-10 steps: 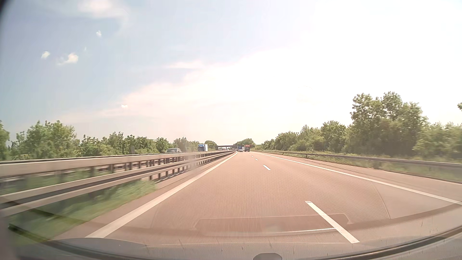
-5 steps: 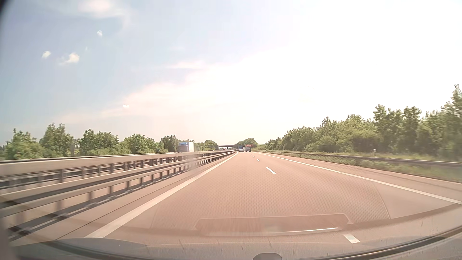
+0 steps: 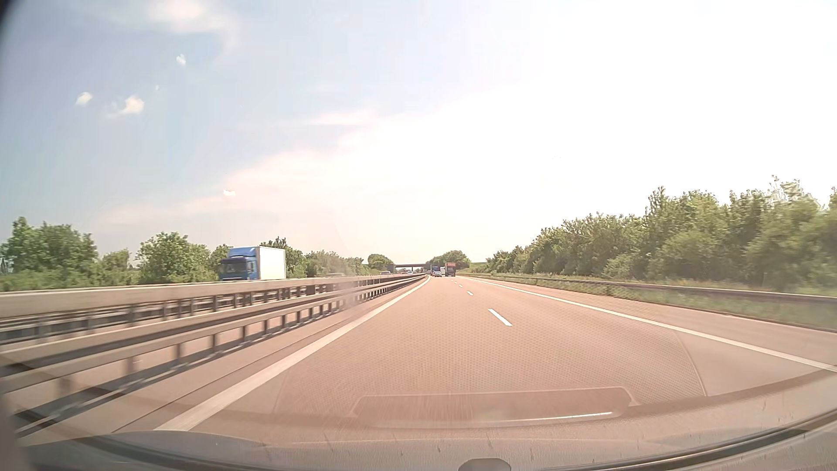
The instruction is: Follow the waypoints while adhering to traffic rules and regulations
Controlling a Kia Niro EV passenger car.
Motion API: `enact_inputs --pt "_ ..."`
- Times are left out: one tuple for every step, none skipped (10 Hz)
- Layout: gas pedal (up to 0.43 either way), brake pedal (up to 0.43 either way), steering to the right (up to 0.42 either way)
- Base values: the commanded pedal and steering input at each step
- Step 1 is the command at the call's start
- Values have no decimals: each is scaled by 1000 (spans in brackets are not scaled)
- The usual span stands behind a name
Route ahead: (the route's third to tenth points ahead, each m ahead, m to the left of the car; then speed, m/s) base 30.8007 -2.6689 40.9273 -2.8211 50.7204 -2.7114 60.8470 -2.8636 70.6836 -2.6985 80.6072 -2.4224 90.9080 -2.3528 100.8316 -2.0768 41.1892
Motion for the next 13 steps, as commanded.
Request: enact_inputs --pt "0 0 -2" --pt "0 0 0" --pt "0 0 2" --pt "0 0 3" --pt "0 0 3" --pt "0 0 3" --pt "0 0 3" --pt "0 0 4" --pt "0 0 5" --pt "0 0 6" --pt "0 0 7" --pt "0 0 6" --pt "0 0 5"
